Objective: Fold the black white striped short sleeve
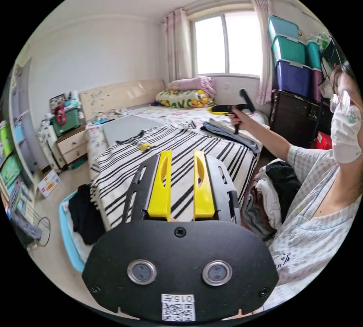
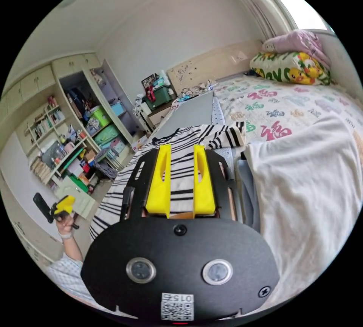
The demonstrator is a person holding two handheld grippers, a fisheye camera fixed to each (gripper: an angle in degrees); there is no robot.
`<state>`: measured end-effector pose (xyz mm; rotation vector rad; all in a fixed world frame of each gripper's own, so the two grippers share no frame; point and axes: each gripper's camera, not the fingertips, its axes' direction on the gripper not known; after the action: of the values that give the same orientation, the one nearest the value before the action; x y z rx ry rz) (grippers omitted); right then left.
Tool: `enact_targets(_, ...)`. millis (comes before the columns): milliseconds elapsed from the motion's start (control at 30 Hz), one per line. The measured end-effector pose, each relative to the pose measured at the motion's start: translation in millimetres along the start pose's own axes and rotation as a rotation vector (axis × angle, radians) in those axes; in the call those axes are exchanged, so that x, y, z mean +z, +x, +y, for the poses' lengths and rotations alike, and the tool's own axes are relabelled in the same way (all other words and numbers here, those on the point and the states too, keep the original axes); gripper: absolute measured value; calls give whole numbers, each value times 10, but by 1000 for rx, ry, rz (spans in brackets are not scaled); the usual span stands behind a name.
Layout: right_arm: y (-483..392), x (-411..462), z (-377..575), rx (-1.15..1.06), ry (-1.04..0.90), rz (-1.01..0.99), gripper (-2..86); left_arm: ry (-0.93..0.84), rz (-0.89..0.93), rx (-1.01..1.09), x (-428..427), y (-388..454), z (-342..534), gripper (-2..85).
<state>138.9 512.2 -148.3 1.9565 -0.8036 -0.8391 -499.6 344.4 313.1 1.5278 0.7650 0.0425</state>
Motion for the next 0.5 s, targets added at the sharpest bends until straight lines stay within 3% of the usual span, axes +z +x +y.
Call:
enact_targets(267, 893, 794, -798, 388, 23, 149, 167, -94, 48, 58, 2127, -932, -1395, 89)
enact_targets(367, 1112, 919, -965, 425, -11, 154, 139, -141, 58, 22, 2929, -1385, -1757, 90)
enact_targets(500, 1311, 853, -1060, 502, -28, 104, 25, -201, 8, -34, 4112, -1965, -2278, 91)
